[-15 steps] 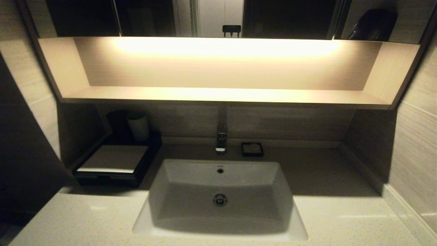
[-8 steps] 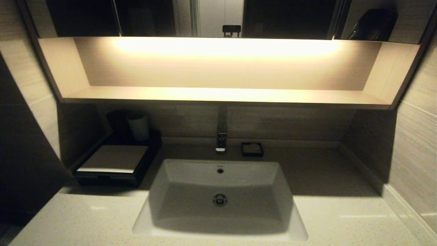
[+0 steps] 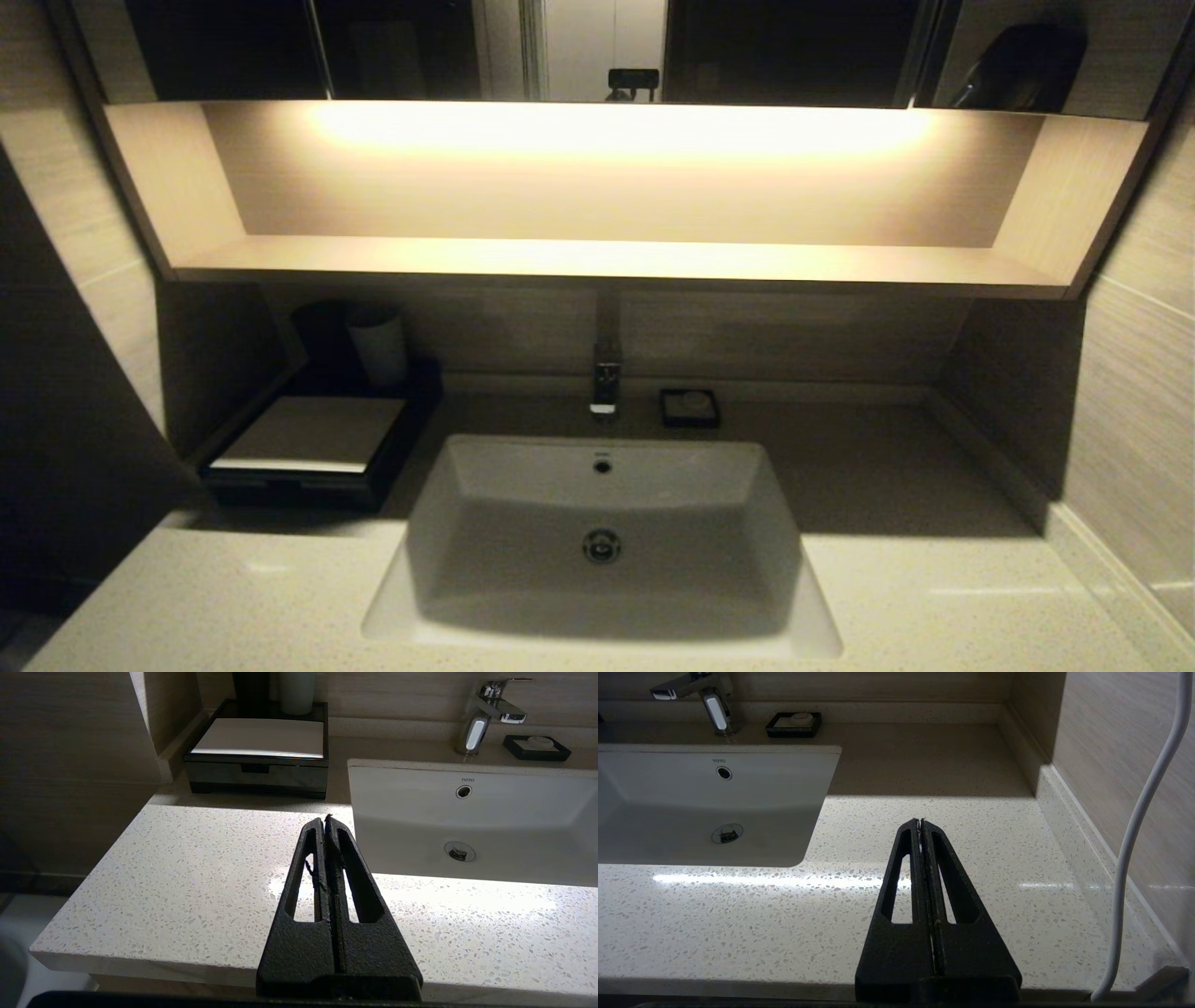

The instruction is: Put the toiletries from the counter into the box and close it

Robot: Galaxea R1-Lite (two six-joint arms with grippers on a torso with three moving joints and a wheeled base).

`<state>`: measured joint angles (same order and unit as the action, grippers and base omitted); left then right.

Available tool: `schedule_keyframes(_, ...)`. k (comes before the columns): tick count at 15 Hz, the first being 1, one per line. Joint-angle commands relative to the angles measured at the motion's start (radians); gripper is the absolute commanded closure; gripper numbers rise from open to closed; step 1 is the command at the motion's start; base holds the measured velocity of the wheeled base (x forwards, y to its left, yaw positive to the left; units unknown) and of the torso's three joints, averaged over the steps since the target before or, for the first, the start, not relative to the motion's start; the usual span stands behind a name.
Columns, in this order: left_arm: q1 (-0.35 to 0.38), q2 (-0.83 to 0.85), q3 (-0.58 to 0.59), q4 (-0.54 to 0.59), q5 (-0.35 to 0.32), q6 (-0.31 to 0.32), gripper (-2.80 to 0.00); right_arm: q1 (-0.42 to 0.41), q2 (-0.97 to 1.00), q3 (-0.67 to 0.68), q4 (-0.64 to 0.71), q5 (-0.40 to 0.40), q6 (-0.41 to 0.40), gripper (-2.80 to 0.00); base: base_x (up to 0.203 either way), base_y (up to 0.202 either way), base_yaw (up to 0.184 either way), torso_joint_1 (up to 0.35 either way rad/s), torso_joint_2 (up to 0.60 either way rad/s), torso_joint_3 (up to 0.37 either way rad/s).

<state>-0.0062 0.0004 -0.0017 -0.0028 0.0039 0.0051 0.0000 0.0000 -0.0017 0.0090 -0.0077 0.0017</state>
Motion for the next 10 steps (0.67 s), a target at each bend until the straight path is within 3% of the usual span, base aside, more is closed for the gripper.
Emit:
schedule_keyframes(1, 0.0, 0.001, 0.0, 0.0, 0.001, 0.0, 0.0, 0.0, 0.0, 0.0, 0.0, 0.0, 0.0, 0.0, 0.0, 0.0, 0.0, 0.0, 0.0, 0.0)
schedule_keyframes(10, 0.0, 0.001, 0.0, 0.0, 0.001, 0.0, 0.0, 0.0, -0.002, 0.0, 0.0, 0.0, -0.008, 0.0, 0.0, 0.0, 0.0, 0.0, 0.0, 0.0)
